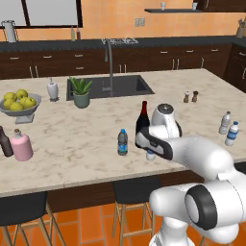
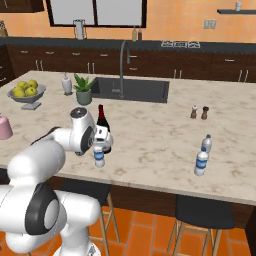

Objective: Move the plastic bottles in the middle to the plastics group, and the glass bottles in the middle to the glass group.

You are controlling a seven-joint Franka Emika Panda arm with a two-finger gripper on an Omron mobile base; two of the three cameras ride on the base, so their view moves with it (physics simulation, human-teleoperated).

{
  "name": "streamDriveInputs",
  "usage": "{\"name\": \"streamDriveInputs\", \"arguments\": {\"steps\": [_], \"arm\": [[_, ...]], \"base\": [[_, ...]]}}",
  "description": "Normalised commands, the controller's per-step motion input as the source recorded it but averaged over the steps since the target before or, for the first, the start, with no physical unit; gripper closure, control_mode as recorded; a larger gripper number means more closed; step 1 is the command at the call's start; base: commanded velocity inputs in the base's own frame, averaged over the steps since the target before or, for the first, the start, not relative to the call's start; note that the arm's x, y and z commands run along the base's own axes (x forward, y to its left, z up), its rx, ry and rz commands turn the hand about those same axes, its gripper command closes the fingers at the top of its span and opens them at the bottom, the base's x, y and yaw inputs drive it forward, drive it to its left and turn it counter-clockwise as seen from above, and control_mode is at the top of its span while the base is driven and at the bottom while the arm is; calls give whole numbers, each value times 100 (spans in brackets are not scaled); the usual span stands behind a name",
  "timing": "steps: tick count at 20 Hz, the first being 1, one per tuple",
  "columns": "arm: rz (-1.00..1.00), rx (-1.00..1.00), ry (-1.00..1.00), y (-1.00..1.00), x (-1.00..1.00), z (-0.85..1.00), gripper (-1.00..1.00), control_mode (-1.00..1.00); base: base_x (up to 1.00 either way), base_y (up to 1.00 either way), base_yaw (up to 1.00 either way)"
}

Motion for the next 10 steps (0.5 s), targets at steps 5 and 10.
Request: {"name": "streamDriveInputs", "arguments": {"steps": [5, 10], "arm": [[0, 0, 0, -2, 0, -22, -100, -100], [0, 0, 0, 0, 5, -10, -100, -100]], "base": [[0, 0, 0], [0, 0, 0]]}}
